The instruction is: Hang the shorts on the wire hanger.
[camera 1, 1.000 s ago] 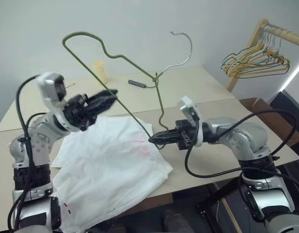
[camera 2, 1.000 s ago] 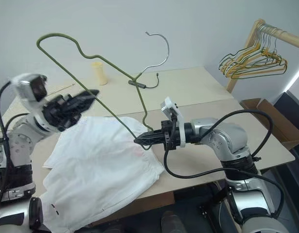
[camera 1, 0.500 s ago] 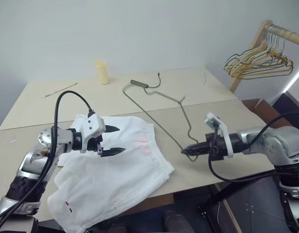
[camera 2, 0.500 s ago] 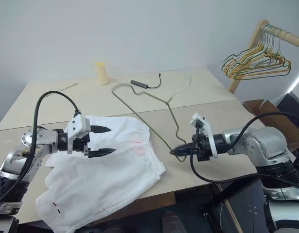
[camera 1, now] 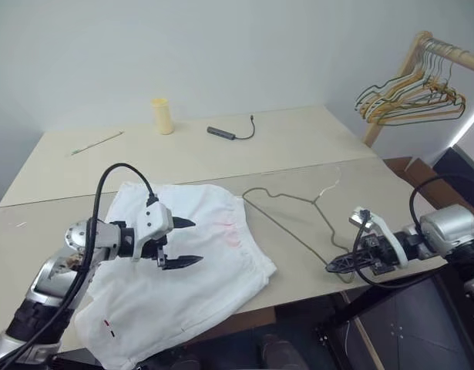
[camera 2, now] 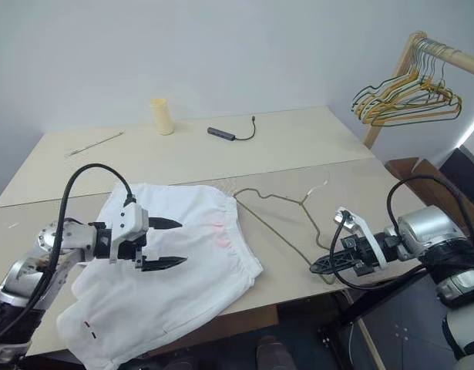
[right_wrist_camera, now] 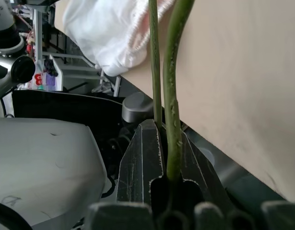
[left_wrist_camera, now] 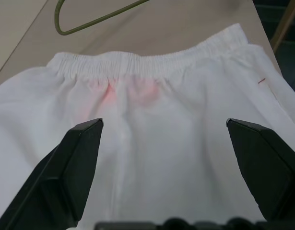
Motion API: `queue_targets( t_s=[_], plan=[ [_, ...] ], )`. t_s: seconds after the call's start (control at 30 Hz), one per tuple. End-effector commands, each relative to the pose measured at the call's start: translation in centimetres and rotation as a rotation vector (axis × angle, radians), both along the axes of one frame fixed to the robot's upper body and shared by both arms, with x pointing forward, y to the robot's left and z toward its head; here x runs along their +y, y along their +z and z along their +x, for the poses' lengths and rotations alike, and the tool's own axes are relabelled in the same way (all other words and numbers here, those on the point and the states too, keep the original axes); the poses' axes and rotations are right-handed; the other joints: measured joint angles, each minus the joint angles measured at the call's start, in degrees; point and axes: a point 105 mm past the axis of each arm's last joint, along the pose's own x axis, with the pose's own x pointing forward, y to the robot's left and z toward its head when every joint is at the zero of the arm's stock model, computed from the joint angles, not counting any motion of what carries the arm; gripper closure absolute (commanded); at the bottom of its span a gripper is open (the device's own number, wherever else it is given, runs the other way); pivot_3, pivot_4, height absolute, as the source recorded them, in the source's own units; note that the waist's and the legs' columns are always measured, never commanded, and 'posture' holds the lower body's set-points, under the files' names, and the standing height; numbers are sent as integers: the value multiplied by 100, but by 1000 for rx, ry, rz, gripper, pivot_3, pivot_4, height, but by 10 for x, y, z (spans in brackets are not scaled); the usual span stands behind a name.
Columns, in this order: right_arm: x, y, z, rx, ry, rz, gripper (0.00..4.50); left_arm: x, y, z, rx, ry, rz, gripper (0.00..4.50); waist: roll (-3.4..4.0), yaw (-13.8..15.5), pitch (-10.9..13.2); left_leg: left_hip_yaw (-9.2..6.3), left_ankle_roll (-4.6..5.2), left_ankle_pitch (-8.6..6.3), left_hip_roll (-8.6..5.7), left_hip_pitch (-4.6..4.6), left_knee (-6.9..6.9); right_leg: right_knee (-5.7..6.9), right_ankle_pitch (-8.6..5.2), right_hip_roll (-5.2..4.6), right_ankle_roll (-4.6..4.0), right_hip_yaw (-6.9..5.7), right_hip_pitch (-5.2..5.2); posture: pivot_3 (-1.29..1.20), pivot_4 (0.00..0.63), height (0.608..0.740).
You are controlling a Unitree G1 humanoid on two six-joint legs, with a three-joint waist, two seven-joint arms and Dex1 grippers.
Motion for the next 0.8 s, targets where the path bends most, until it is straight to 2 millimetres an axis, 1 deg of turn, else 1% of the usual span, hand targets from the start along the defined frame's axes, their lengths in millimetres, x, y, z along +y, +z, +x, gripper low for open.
queue_targets(
  t_s=[0.03, 0.1, 0.2, 0.3, 0.5, 0.7, 0.8],
  plan=[
    [9, 8, 4, 28, -3, 91, 4500, 14, 4, 6, -45, 34, 70, 23, 0, 0, 0, 0, 0, 0, 0, 0, 1, 0, 0, 0, 0, 0, 1, -102, 0, 740],
    [8, 5, 8, 39, -28, 89, 4500, 20, 6, 8, -55, 55, 81, 23, 0, 6, 0, 0, 0, 0, -1, 0, 2, -1, 0, -1, 0, 0, 2, -102, 0, 740],
    [6, 4, 11, 31, -45, 84, 4500, 22, 8, 8, -61, 58, 77, 23, 1, 29, 0, 0, 0, 0, -3, -4, 2, -2, 1, -5, -1, 0, 0, -98, 0, 740],
    [6, 1, 11, 37, -45, 77, 4500, 20, 8, 7, -63, 54, 68, 23, 1, 54, 0, -1, 0, 0, -6, -7, 2, -2, 18, -9, -30, -1, -1, -99, 0, 740],
    [4, -1, 10, 47, -52, 75, 4500, 14, 7, 5, -62, 47, 51, 23, 1, 59, 0, -2, 0, 0, -4, -5, 2, 1, 17, -7, -27, -3, -1, -99, 0, 740],
    [-4, 3, 17, 30, -114, 86, 4500, 14, 6, 6, -66, 46, 46, 23, 1, 48, 0, -1, 0, 0, -5, -4, 2, 1, 18, -6, -29, -2, 0, -104, 0, 740],
    [-2, 2, 14, 36, -98, 93, 4500, 11, 7, 6, -69, 39, 39, 23, 1, 34, 0, -1, 0, 0, -5, -4, 2, 2, 20, -6, -32, -2, 0, -105, 0, 740]
  ],
)
